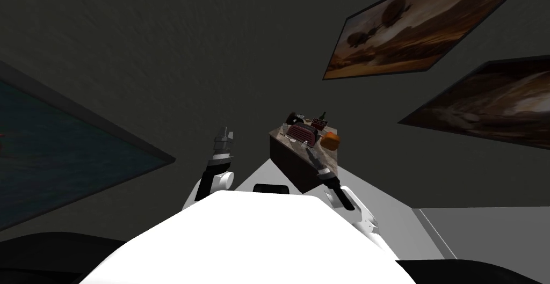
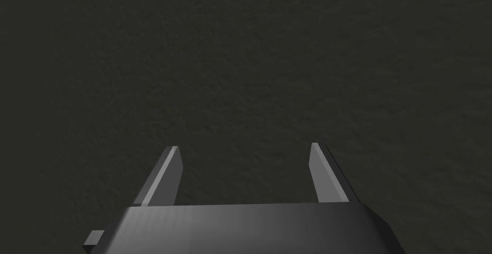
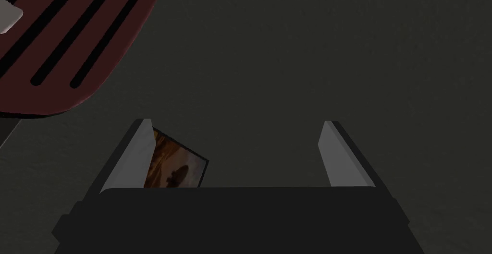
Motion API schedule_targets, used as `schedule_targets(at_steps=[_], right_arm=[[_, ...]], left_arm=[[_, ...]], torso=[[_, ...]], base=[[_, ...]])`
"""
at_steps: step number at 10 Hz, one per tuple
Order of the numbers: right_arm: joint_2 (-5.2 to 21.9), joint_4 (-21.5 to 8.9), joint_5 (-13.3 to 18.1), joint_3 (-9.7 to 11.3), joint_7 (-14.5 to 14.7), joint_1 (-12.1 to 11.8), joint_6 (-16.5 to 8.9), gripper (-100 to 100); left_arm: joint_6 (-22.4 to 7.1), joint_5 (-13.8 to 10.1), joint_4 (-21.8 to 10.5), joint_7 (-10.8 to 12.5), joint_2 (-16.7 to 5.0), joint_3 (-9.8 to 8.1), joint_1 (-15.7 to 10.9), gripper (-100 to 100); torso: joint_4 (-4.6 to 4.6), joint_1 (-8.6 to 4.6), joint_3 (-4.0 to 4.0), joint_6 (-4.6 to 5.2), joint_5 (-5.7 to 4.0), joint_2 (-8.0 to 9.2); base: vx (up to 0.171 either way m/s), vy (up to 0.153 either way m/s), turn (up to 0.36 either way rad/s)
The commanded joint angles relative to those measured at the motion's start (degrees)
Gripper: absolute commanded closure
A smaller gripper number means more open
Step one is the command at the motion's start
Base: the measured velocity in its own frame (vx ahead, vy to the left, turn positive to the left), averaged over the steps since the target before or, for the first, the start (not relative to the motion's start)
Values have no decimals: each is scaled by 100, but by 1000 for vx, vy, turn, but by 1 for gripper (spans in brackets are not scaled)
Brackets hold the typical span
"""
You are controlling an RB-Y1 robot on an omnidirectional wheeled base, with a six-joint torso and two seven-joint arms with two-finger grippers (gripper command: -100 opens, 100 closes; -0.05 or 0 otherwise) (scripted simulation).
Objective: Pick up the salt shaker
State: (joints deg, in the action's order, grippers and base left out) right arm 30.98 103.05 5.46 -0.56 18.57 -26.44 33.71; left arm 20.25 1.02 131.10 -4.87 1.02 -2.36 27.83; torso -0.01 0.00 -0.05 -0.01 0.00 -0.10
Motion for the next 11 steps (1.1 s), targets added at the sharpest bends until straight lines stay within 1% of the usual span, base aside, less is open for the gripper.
schedule_targets(at_steps=[1,5,11], right_arm=[[190,-184,186,-55,81,-18,-118,-100],[588,-649,736,-189,224,-20,-477,-100],[1029,-1268,1614,-395,365,-44,-1071,-100]], left_arm=[[0,0,0,0,0,0,0,0],[0,0,0,0,0,0,0,0],[0,0,0,0,0,0,1,0]], torso=[[0,0,0,0,0,0],[-3,2,-9,0,0,-15],[-6,9,-16,0,2,-28]], base=[[36,8,57],[55,8,80],[90,16,83]])
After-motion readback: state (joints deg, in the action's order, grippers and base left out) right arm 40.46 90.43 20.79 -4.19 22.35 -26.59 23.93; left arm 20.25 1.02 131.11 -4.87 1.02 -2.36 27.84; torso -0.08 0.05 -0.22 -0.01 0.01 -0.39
